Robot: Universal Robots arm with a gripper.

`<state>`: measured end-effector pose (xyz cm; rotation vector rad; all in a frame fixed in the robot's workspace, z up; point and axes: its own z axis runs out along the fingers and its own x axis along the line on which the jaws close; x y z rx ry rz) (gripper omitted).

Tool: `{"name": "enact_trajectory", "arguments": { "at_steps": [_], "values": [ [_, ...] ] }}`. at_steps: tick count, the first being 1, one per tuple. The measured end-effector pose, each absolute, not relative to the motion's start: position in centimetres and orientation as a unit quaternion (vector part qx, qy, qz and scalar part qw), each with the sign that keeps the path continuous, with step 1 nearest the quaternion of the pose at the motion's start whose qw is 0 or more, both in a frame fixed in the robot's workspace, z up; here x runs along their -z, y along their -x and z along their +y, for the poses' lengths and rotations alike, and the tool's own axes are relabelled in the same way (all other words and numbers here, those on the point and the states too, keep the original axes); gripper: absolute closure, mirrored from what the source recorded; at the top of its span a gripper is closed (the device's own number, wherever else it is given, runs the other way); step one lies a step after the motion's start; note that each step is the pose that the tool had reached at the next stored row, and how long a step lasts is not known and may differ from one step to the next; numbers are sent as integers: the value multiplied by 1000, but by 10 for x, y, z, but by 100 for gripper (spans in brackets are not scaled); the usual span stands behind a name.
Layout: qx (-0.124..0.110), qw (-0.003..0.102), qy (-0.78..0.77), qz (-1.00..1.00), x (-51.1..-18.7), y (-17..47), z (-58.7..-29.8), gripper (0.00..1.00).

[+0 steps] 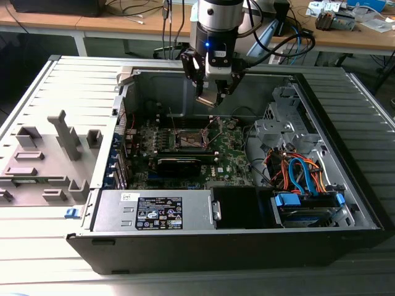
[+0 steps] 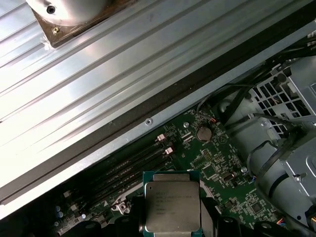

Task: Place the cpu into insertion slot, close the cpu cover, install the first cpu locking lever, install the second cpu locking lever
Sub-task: 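Place the cpu into insertion slot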

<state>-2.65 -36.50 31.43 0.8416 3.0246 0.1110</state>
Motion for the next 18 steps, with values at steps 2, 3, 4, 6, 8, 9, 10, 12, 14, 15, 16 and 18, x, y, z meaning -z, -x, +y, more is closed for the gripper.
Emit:
{"name": "enact_trajectory", "arguments": {
  "at_steps": [2,3,4,6,8,9,10,12,14,15,16,18],
  "values": [
    [-35,0,-269,963,-314,26,-365,45],
    [-35,0,-269,962,-314,26,-365,45],
    [-35,0,-270,962,-314,26,-365,45],
    [-35,0,-270,962,-314,26,-365,45],
    [-35,0,-272,962,-314,26,-365,45],
    [-35,0,-272,962,-314,26,-365,45],
    [-35,0,-272,962,-314,26,-365,45],
    [-35,0,-273,961,-314,26,-365,45],
    [-35,0,-274,961,-314,26,-365,45],
    [-35,0,-275,961,-314,26,-365,45],
    [-35,0,-275,961,-314,26,-365,45],
    [-35,0,-276,960,-314,26,-365,45]
  ]
}}
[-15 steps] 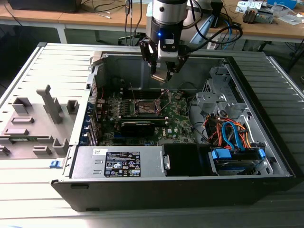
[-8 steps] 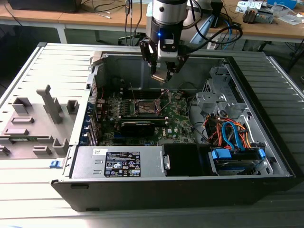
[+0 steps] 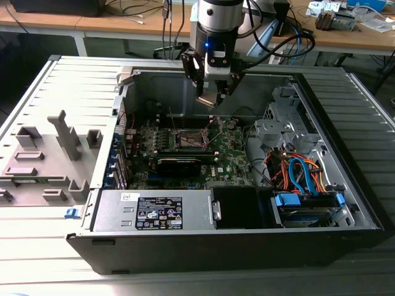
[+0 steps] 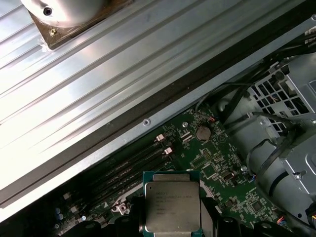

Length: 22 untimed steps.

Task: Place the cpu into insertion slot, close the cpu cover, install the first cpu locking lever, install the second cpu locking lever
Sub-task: 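Place the cpu into insertion slot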

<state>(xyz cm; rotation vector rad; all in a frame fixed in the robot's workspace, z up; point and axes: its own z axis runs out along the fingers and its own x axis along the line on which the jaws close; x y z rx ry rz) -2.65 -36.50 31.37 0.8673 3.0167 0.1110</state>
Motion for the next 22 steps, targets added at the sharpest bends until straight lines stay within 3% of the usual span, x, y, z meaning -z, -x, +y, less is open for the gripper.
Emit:
{"name": "enact_trajectory", "arguments": {
  "at_steps": [22],
  "values": [
    [-35,1,-291,956,-312,26,-365,45]
  ]
}}
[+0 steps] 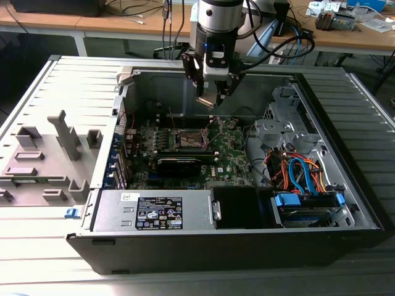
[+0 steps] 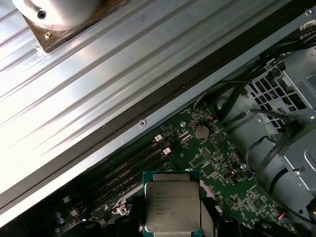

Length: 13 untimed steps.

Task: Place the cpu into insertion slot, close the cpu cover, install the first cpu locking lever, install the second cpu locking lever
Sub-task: 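Place the cpu into insertion slot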

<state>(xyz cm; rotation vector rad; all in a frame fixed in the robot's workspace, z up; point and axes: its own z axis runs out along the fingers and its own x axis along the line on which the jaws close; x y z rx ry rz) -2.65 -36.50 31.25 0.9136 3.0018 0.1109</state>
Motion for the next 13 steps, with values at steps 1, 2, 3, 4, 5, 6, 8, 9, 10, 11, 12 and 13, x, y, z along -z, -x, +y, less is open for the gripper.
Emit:
{"name": "enact_trajectory", "arguments": {
  "at_steps": [1,2,3,4,5,6,8,9,10,11,12,13],
  "values": [
    [-35,1,-291,956,-312,26,-365,45],
    [-35,1,-292,956,-312,26,-365,45],
    [-35,1,-292,956,-312,26,-365,45],
    [-35,1,-292,956,-312,26,-365,45],
    [-35,1,-293,956,-312,26,-365,45],
    [-35,1,-293,955,-312,26,-365,45],
    [-35,1,-294,955,-312,26,-365,45],
    [-35,1,-294,955,-312,26,-365,45],
    [-35,1,-295,955,-312,26,-365,45],
    [-35,1,-295,955,-312,26,-365,45],
    [-35,1,-296,955,-312,26,-365,45],
    [-35,1,-296,954,-312,26,-365,45]
  ]
}}
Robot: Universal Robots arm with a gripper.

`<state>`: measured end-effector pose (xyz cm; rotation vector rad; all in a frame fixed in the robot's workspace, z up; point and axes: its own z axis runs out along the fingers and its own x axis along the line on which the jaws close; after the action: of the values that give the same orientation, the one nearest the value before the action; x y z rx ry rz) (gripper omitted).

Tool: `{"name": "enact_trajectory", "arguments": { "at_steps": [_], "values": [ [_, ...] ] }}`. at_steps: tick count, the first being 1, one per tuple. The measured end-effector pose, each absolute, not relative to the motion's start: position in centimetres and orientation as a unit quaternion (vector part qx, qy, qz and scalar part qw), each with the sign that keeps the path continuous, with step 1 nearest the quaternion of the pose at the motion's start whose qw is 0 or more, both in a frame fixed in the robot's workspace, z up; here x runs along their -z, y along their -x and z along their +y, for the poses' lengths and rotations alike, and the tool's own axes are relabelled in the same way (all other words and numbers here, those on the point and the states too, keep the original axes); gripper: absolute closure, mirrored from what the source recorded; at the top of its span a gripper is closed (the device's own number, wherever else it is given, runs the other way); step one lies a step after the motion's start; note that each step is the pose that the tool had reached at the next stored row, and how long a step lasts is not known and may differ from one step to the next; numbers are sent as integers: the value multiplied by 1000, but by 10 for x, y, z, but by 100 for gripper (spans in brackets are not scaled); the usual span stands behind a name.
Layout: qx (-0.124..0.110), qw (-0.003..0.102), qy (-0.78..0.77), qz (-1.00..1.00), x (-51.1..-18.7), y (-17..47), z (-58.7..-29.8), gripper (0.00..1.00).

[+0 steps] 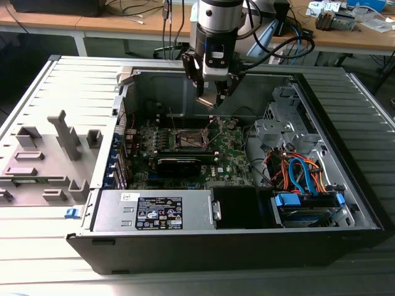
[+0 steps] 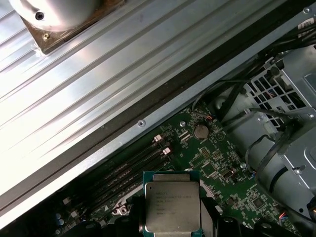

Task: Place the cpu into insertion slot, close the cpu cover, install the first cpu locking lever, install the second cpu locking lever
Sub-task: 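Place the cpu into insertion slot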

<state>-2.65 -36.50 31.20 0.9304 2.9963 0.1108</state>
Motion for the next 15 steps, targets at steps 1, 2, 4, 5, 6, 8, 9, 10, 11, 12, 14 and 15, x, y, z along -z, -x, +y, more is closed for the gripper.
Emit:
{"name": "enact_trajectory", "arguments": {
  "at_steps": [1,2,4,5,6,8,9,10,11,12,14,15],
  "values": [
    [-35,1,-297,954,-312,26,-365,45],
    [-35,1,-297,954,-312,26,-365,45],
    [-35,1,-298,954,-312,26,-365,45],
    [-35,1,-298,954,-312,26,-365,45],
    [-35,1,-298,954,-312,26,-365,45],
    [-35,1,-299,954,-312,26,-365,45],
    [-35,1,-300,953,-312,26,-365,45],
    [-35,1,-300,953,-312,26,-365,45],
    [-35,1,-300,953,-312,26,-365,45],
    [-35,1,-300,953,-312,26,-365,45],
    [-35,1,-301,953,-312,26,-365,45],
    [-35,1,-302,953,-312,26,-365,45]
  ]
}}
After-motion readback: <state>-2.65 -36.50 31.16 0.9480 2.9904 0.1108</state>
